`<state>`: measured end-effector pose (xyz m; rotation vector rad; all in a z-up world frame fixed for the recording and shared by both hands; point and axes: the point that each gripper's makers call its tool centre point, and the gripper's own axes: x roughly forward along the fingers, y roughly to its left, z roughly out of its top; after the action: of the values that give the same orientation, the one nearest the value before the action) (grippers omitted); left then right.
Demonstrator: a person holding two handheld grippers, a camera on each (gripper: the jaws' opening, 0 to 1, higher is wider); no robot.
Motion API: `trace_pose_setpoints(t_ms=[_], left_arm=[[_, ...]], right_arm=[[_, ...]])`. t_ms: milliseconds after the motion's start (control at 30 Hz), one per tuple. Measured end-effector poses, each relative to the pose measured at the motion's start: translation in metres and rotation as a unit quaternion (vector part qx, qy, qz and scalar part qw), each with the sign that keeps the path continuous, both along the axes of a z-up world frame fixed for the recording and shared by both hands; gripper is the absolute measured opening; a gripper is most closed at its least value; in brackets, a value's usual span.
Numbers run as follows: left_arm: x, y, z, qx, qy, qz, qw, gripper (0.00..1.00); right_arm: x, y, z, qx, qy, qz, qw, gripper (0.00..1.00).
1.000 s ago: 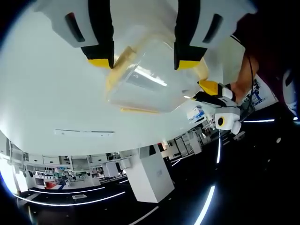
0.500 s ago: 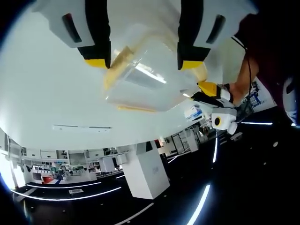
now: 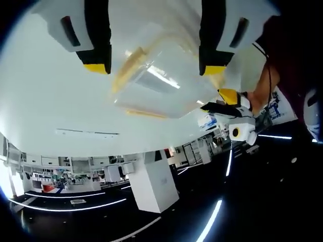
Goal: Snap each plastic latch of the storage box into its locked position after aligning the lid with the box until every specified latch is closed and the lid sits flush.
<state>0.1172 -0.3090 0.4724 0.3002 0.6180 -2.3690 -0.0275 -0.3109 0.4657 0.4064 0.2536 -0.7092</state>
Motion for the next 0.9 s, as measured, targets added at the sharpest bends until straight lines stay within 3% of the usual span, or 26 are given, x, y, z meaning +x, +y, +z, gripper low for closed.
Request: trace_pose_setpoints(t_ms=[100,233,400,700,900], left_arm=[[-0.001,-0.004,0.008,-0.02,0.011,0.007,0.9997,0.82],[-0.002,-0.013,0.033,-0.096,0.036,0.021,0.9945,0.99],[-0.006,-0.009,0.04,-0.109,0.045,0.018,0.9929,1.0],[-0.014,0.0,0.029,-0.134,-0.002,-0.01,0.9909,1.0],[-0.014,-0.002,0.039,-0.153,0.019,-0.002,0.9881,1.0]], right_arm=[[-0.001,0.002,0.004,-0.016,0.006,0.005,0.9998,0.79],[0.0,0.0,0.014,-0.061,0.012,0.008,0.9981,0.99],[0.001,0.003,0.021,-0.094,0.026,0.016,0.995,1.0],[0.002,0.012,0.031,-0.12,0.028,0.023,0.9922,1.0],[0.002,0.019,0.03,-0.136,0.035,0.023,0.9899,1.0]])
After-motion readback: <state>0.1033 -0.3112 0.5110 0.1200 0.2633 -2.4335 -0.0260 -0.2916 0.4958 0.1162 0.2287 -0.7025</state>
